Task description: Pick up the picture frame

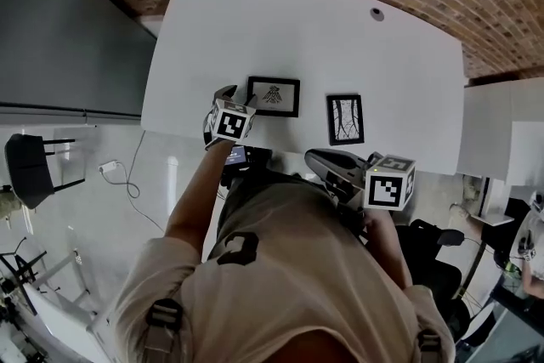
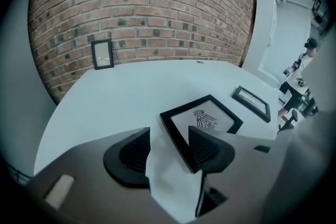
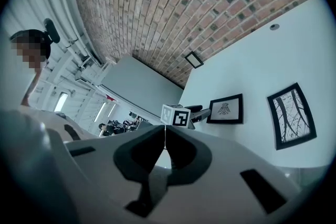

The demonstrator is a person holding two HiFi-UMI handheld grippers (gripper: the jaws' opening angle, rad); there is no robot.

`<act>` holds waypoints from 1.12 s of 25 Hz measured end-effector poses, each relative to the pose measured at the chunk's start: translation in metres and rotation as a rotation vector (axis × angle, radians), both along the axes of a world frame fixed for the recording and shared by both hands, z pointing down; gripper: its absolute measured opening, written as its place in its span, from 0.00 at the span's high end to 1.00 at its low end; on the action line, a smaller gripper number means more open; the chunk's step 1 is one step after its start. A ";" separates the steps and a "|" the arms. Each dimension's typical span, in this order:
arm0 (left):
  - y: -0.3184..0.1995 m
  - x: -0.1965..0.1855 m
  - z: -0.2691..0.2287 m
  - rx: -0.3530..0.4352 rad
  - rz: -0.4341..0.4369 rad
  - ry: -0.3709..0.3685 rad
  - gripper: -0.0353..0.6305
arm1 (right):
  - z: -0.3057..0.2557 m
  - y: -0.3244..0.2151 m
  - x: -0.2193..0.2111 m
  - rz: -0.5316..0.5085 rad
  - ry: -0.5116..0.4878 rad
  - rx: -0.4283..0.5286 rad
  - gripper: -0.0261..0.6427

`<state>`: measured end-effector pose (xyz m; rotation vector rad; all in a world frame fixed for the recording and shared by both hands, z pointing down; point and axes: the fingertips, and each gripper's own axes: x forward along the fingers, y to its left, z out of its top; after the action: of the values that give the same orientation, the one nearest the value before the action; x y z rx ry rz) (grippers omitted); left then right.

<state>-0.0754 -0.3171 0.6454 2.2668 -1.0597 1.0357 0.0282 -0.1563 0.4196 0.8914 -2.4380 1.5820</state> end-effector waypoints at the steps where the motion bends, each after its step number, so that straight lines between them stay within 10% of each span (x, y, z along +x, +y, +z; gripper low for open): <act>1: 0.001 0.001 0.006 -0.007 0.007 -0.010 0.63 | 0.001 0.000 0.002 0.005 0.005 -0.003 0.95; 28: 0.059 -0.009 0.016 -0.075 -0.067 -0.035 0.74 | -0.006 0.024 0.042 0.003 -0.070 0.046 0.95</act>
<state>-0.0839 -0.2584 0.6616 2.1467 -1.0856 1.0730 0.0705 -0.1319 0.4140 0.8617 -2.5317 1.5907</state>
